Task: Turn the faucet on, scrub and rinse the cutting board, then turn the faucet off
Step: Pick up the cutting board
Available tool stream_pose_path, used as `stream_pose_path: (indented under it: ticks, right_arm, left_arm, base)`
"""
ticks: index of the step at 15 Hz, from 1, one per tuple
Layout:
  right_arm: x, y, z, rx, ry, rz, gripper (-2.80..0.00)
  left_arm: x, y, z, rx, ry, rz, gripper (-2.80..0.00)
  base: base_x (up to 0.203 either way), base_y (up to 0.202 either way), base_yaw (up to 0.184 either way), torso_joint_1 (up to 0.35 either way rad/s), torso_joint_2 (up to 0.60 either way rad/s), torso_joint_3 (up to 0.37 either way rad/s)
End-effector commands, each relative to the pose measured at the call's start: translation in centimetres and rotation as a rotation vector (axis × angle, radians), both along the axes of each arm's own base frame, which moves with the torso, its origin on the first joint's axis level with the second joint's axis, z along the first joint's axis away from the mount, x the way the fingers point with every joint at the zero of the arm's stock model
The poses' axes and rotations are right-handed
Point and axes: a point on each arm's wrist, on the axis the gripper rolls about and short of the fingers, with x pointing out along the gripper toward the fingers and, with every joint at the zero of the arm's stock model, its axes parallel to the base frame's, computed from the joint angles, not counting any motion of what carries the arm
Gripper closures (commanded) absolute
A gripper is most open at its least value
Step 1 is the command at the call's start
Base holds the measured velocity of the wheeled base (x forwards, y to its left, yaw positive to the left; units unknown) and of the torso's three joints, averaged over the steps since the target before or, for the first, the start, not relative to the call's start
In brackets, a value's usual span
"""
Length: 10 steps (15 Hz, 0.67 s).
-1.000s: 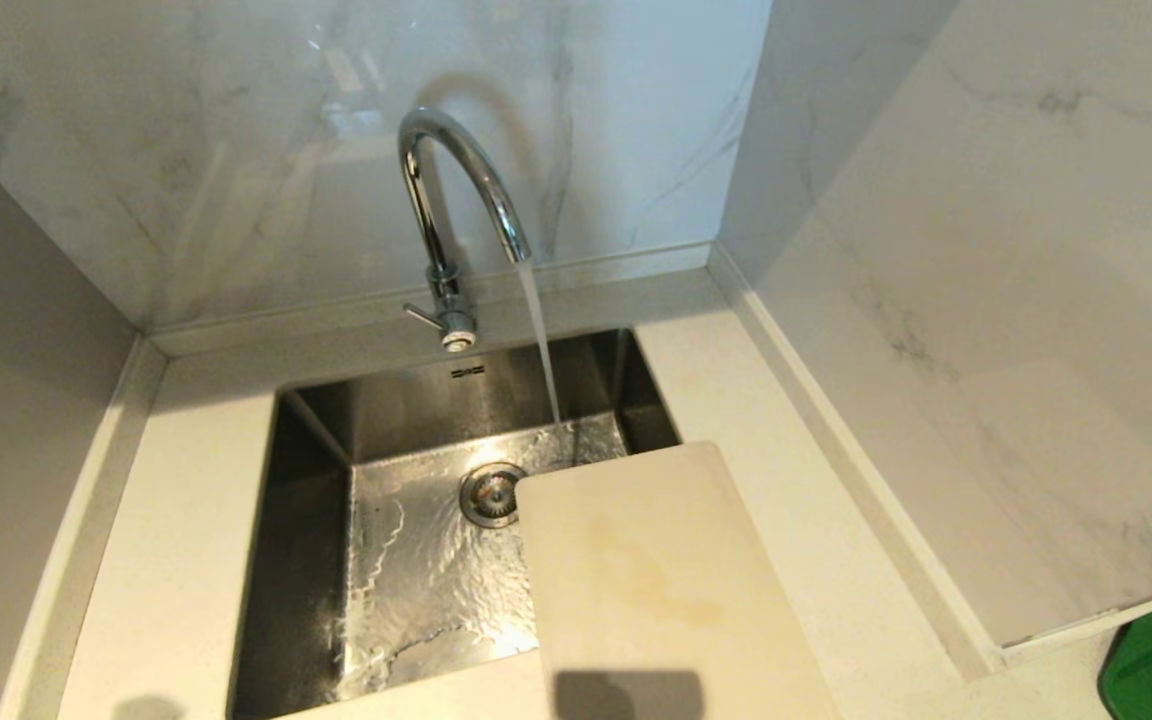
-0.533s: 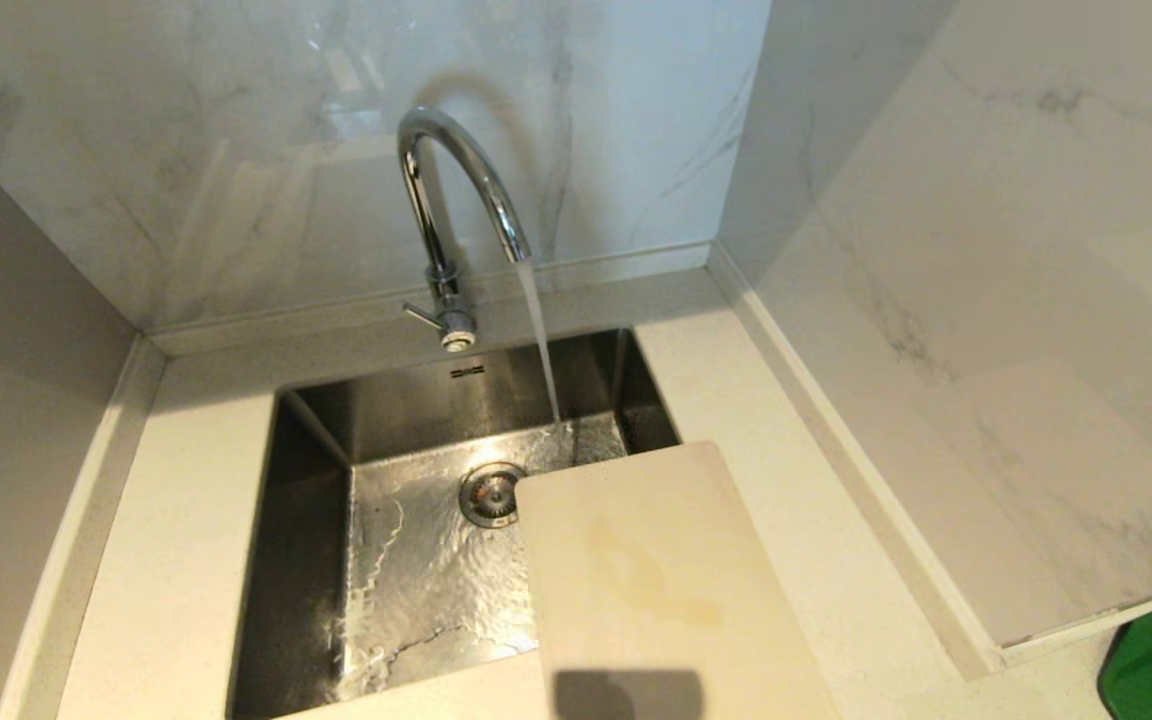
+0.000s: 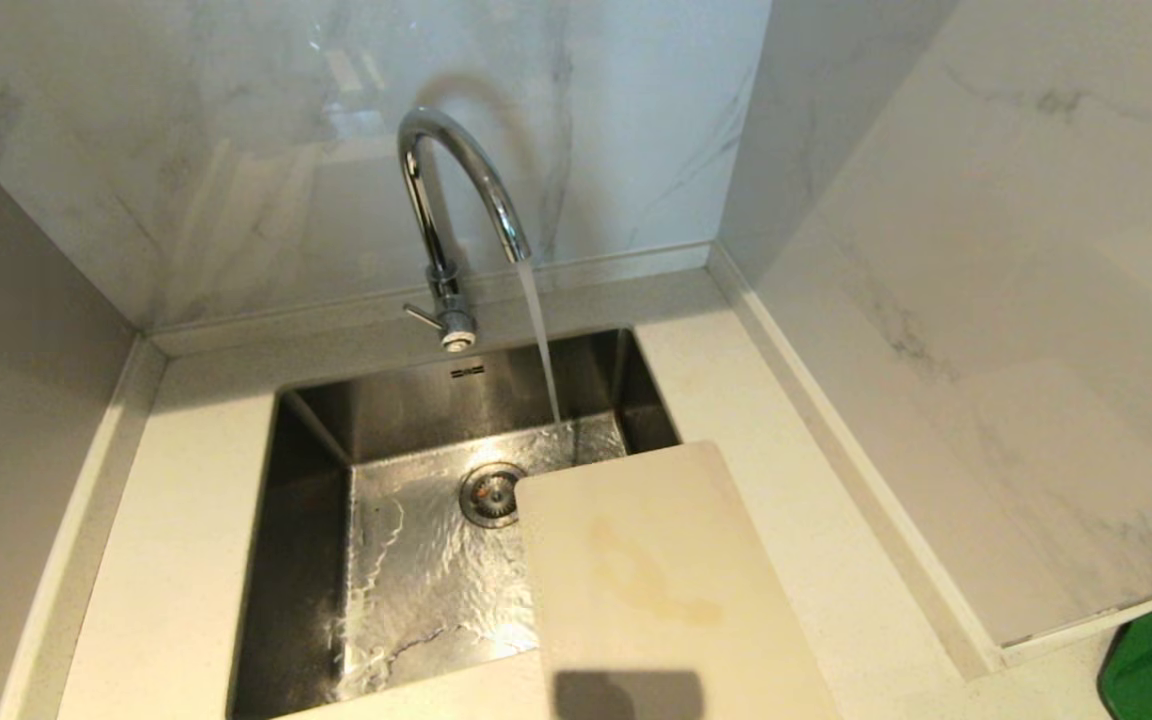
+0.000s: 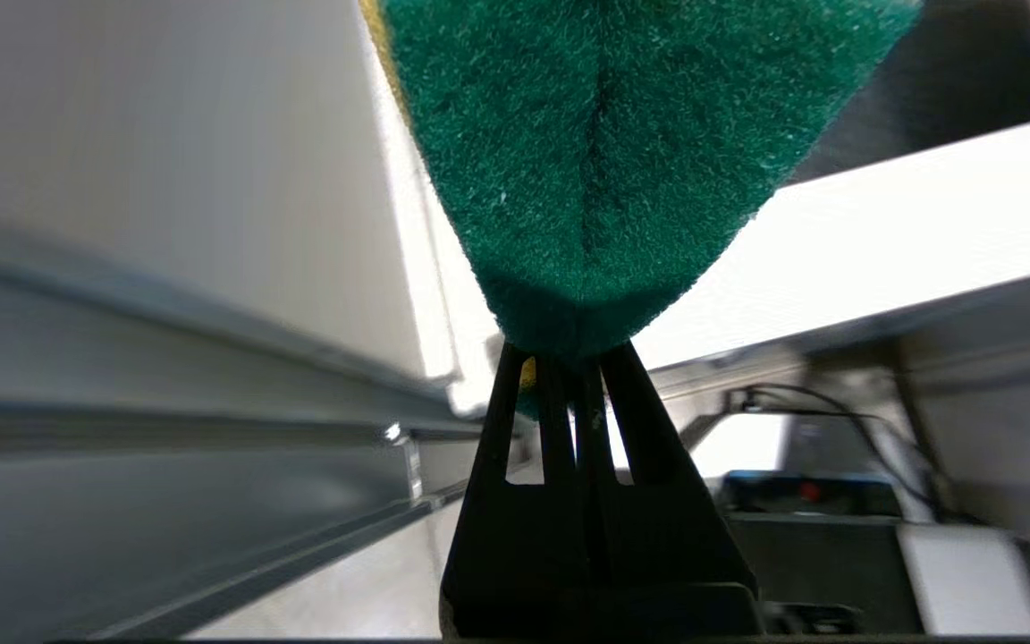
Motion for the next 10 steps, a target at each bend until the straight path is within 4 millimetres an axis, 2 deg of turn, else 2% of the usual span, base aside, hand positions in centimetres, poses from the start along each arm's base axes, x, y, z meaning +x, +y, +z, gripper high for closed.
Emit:
stream_pose_path:
  ticks: [1, 3, 6, 10]
  right_arm:
    - [0.0, 0.0, 0.0, 0.000, -0.001, 0.000, 0.00]
    - [0.0, 0.0, 0.0, 0.000, 0.000, 0.001, 0.00]
    - [0.0, 0.0, 0.0, 0.001, -0.001, 0.001, 0.00]
    - [0.0, 0.0, 0.0, 0.001, -0.001, 0.000, 0.00]
  left_arm:
    - [0.9, 0.1, -2.1, 0.001, 0.035, 0.053, 0.00]
    - [2.8, 0.2, -3.7, -0.004, 0.046, 0.086, 0.00]
    - [5.5, 0.2, -5.4, 0.008, -0.065, 0.069, 0.00]
    - [7.0, -0.2, -6.7, -0.040, -0.140, -0.066, 0.00]
  base:
    - [0.000, 0.000, 0.000, 0.000, 0.00, 0.000]
    - [0.000, 0.000, 0.000, 0.000, 0.00, 0.000]
    - [0.000, 0.000, 0.000, 0.000, 0.00, 0.000]
    - [0.000, 0.000, 0.000, 0.000, 0.00, 0.000]
